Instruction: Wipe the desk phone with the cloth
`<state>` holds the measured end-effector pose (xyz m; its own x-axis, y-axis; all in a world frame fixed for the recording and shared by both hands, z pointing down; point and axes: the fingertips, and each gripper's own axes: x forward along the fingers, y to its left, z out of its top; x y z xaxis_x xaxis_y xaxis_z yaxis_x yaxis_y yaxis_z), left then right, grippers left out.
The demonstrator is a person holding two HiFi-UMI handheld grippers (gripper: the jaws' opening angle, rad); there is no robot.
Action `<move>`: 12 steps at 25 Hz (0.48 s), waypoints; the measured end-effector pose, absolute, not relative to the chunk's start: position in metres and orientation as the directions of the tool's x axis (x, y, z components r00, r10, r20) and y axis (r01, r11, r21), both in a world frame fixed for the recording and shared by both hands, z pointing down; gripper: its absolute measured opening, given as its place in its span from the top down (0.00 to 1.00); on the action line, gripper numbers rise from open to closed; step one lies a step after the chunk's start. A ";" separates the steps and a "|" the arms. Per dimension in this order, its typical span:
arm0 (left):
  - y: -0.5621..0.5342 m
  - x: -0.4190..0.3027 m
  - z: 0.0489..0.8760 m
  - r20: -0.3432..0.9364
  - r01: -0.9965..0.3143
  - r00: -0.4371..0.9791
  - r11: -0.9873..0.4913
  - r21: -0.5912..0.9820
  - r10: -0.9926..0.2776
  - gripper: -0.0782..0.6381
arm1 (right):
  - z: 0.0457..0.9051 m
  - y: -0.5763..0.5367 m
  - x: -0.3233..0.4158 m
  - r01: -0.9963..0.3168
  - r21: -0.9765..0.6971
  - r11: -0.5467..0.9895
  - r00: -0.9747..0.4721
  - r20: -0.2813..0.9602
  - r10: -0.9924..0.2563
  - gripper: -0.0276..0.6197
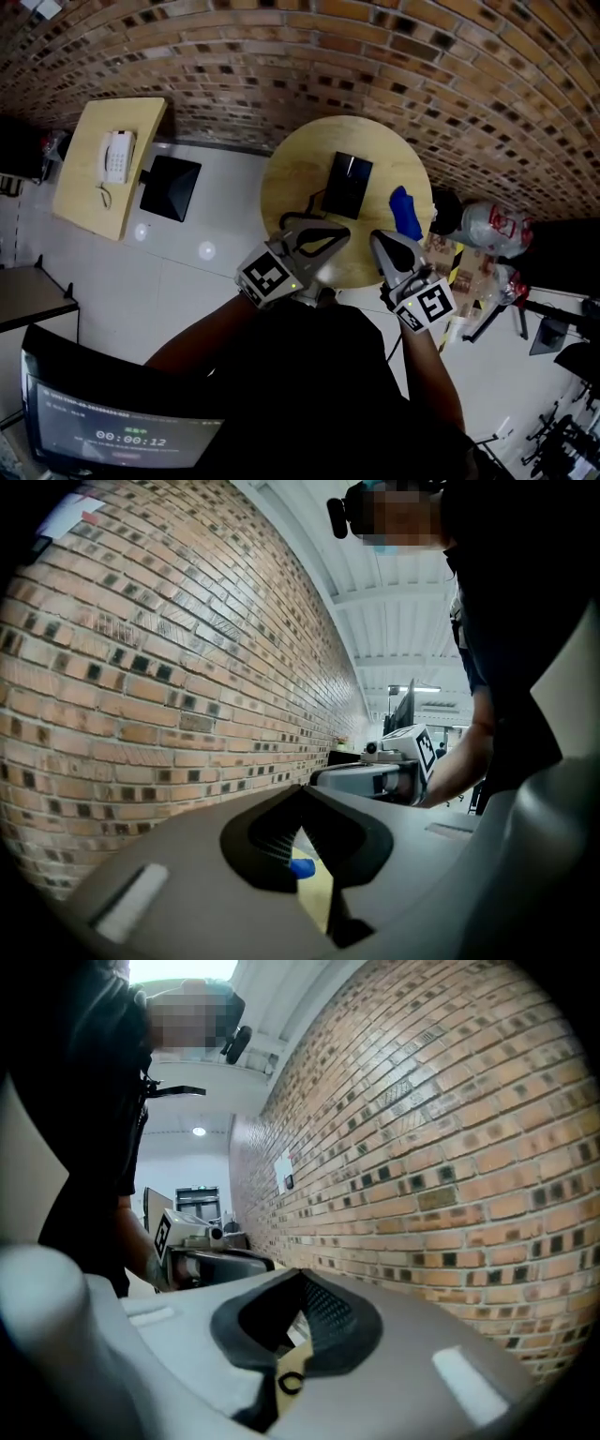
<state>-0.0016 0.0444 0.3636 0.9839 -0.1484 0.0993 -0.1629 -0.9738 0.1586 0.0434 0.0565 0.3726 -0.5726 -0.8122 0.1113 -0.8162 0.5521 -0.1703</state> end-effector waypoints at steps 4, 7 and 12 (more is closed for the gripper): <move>0.053 -0.005 0.348 0.073 -0.148 0.988 -0.977 0.152 -0.138 0.88 | 0.362 0.067 0.025 -0.808 -0.138 0.573 -0.588 0.108 -0.802 0.96; 0.059 -0.007 0.343 0.070 -0.138 0.989 -0.980 0.141 -0.129 0.88 | 0.355 0.072 0.019 -0.814 -0.112 0.570 -0.580 0.110 -0.807 0.96; 0.062 -0.009 0.340 0.067 -0.135 0.990 -0.982 0.133 -0.127 0.88 | 0.349 0.077 0.019 -0.819 -0.099 0.566 -0.574 0.111 -0.811 0.96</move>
<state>-0.0088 0.0617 0.3401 0.9896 -0.1275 0.0669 -0.1355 -0.9818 0.1333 0.0186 0.0766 0.3492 -0.5739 -0.8114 0.1106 -0.8187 0.5656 -0.0990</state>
